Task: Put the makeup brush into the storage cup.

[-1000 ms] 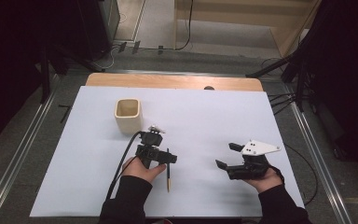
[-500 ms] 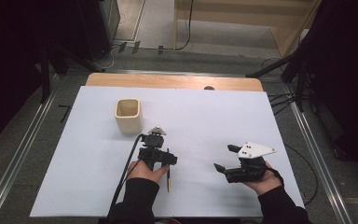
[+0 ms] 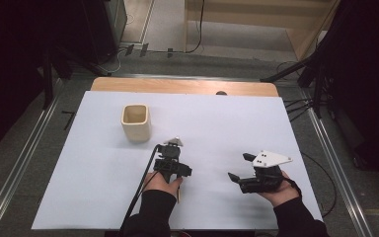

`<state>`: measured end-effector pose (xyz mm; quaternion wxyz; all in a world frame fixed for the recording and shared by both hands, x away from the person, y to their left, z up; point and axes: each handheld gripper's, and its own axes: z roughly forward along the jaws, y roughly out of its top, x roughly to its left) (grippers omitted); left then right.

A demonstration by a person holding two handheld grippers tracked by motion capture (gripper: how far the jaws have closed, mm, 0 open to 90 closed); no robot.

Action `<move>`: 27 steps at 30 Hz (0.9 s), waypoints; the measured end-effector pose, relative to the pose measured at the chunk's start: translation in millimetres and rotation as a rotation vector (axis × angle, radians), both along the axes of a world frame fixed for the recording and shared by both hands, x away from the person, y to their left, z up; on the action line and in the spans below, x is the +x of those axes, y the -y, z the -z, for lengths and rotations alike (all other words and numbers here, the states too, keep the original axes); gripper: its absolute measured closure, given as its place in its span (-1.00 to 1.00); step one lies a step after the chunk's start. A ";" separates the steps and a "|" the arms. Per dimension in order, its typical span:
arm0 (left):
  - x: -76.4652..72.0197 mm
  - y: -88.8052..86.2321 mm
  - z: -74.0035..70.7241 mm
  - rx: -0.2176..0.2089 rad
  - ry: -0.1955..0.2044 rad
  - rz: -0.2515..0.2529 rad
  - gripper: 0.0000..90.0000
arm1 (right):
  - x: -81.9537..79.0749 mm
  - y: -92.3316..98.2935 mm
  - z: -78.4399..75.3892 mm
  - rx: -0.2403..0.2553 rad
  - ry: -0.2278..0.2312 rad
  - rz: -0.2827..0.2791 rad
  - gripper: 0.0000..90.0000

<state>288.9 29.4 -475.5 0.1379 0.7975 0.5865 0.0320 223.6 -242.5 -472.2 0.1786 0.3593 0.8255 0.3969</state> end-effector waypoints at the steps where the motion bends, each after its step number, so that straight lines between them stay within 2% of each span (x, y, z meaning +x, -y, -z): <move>1: -0.5 1.7 1.2 0.010 0.006 -0.005 -0.17 | -0.2 0.1 -0.1 -0.002 0.000 0.003 -0.59; 8: 0.7 4.7 4.5 0.020 -0.004 -0.018 -0.12 | 0.5 0.9 0.1 -0.009 -0.002 0.006 -0.58; 13: -0.9 6.8 4.9 0.059 0.005 -0.005 -0.01 | 0.0 0.3 -0.1 -0.013 -0.001 0.005 -0.58; 14: -0.9 8.3 4.6 0.083 0.006 -0.010 0.08 | 0.1 0.3 0.0 -0.016 -0.001 0.004 -0.58; 17: -3.1 11.4 4.7 0.105 0.006 -0.012 0.15 | 0.1 0.4 0.2 -0.018 -0.002 0.003 -0.57; 19: -3.5 11.7 4.7 0.103 0.006 -0.011 0.15 | 0.2 0.3 0.1 -0.019 -0.001 0.003 -0.57; 22: -6.5 13.6 4.7 0.126 0.014 -0.006 0.27 | 0.7 -1.2 0.2 -0.025 -0.003 0.000 -0.56; 27: -9.5 16.8 4.2 0.135 0.008 -0.001 0.45 | 2.0 -2.7 0.3 -0.031 0.000 -0.008 -0.55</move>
